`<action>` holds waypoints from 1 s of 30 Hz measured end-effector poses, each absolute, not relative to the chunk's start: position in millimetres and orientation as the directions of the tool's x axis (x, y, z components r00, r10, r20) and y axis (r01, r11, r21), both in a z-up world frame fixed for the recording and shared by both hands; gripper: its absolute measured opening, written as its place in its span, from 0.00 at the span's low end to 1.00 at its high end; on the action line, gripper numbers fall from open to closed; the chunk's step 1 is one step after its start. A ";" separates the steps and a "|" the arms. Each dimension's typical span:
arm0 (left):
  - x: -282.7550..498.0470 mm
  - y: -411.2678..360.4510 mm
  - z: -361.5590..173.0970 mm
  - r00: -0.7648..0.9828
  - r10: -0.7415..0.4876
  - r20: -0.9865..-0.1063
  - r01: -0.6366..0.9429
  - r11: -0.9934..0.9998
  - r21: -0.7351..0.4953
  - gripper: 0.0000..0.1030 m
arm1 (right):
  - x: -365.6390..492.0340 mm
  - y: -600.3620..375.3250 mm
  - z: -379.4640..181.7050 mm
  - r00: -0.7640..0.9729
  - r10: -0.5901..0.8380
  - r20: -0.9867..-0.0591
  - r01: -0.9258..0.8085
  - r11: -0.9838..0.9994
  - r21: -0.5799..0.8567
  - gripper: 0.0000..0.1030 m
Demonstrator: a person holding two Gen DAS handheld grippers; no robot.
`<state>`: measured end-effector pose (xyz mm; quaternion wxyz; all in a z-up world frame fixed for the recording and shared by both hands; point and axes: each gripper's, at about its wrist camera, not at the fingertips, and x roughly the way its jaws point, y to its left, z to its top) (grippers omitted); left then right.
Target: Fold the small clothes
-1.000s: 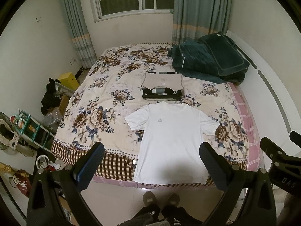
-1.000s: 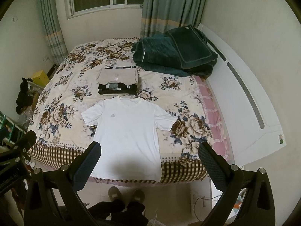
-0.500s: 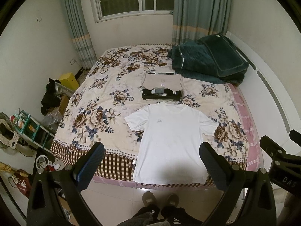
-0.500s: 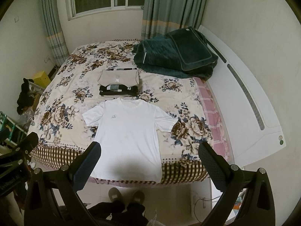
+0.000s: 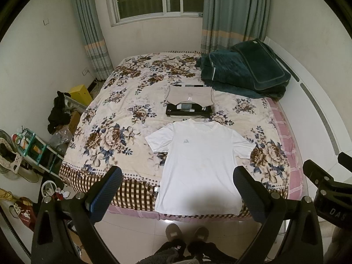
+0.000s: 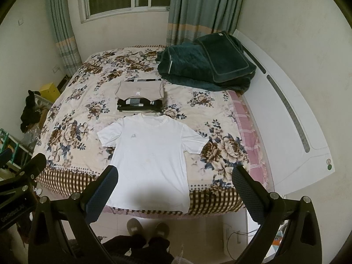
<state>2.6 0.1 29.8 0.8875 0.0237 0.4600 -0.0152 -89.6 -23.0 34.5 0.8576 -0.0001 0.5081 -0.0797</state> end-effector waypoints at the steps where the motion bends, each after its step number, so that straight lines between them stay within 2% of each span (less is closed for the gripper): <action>1: 2.4 0.6 29.7 0.577 -0.004 -0.816 0.047 0.999 0.028 1.00 | -90.4 -23.3 33.2 0.472 -0.136 -0.871 0.137 0.987 -0.079 1.00; 30: 8.0 -2.7 25.4 0.593 0.007 -0.805 0.037 0.999 0.036 1.00 | -91.5 -21.3 32.4 0.463 -0.126 -0.877 0.151 0.987 -0.062 1.00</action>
